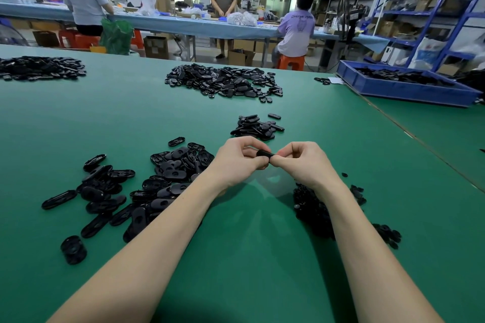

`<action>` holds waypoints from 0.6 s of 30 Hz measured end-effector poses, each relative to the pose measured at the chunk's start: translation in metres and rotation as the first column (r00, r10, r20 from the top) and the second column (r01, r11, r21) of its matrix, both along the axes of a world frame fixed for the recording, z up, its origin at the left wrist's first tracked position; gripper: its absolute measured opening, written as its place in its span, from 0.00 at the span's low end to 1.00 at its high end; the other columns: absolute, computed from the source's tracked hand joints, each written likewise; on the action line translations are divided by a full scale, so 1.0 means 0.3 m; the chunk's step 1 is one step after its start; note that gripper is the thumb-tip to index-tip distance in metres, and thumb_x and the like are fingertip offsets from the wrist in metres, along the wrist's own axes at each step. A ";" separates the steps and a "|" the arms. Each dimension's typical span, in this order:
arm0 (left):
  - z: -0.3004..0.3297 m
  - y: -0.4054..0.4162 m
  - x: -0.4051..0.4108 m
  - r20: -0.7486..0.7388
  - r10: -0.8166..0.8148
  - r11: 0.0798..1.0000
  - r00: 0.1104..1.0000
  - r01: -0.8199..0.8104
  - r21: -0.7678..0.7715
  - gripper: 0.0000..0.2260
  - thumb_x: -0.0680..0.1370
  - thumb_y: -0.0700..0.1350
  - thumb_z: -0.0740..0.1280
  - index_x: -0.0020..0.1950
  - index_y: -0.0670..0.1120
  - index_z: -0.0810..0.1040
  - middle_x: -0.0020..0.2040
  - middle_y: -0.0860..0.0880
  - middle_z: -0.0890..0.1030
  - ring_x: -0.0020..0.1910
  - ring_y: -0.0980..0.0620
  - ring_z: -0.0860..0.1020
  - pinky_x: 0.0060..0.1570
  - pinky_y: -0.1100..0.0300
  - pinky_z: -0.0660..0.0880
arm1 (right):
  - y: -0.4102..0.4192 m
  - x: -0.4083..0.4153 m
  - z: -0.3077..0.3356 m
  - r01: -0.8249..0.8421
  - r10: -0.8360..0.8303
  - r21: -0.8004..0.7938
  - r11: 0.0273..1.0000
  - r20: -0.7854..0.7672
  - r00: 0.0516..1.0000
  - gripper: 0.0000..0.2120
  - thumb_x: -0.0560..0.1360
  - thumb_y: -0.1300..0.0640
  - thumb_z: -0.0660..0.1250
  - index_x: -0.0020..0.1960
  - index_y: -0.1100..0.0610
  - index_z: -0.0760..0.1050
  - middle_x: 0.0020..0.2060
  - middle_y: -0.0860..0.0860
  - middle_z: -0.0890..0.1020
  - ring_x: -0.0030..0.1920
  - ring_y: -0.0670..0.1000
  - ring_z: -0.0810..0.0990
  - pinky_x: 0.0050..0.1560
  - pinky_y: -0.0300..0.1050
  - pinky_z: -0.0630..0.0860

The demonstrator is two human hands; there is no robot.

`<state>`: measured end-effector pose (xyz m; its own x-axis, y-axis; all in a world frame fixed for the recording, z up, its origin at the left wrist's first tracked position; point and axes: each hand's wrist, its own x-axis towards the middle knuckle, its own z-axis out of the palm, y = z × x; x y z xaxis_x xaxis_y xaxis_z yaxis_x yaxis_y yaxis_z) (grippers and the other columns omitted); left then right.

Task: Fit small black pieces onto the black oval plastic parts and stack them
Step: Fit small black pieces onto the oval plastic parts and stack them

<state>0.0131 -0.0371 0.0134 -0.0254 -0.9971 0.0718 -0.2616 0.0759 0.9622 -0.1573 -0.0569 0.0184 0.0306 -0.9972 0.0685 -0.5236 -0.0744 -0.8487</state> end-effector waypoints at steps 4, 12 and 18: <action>-0.010 -0.001 -0.010 0.027 0.042 0.999 0.999 -0.042 -0.024 0.08 0.74 0.39 0.74 0.44 0.53 0.84 0.32 0.55 0.83 0.45 0.49 0.85 0.59 0.49 0.80 | 0.000 0.007 -0.005 0.028 -0.029 -0.030 0.999 -0.035 0.999 0.08 0.68 0.49 0.77 0.39 0.51 0.81 0.22 0.38 0.75 0.24 0.39 0.71 0.32 0.39 0.68; -0.018 0.002 -0.026 0.025 0.095 0.995 0.995 -0.094 -0.024 0.08 0.74 0.38 0.73 0.45 0.52 0.83 0.38 0.50 0.85 0.46 0.49 0.85 0.46 0.62 0.78 | -0.005 0.010 -0.020 0.025 -0.031 -0.069 0.997 -0.078 0.996 0.08 0.69 0.49 0.77 0.39 0.51 0.80 0.23 0.37 0.78 0.26 0.37 0.74 0.32 0.36 0.70; -0.001 -0.006 0.014 0.039 -0.013 0.999 0.999 0.015 -0.050 0.10 0.75 0.39 0.72 0.50 0.54 0.81 0.41 0.49 0.87 0.47 0.45 0.85 0.57 0.45 0.79 | 0.000 -0.004 -0.021 -0.044 0.041 0.018 0.999 0.141 0.989 0.06 0.72 0.52 0.77 0.44 0.52 0.81 0.31 0.42 0.81 0.23 0.39 0.70 0.30 0.34 0.66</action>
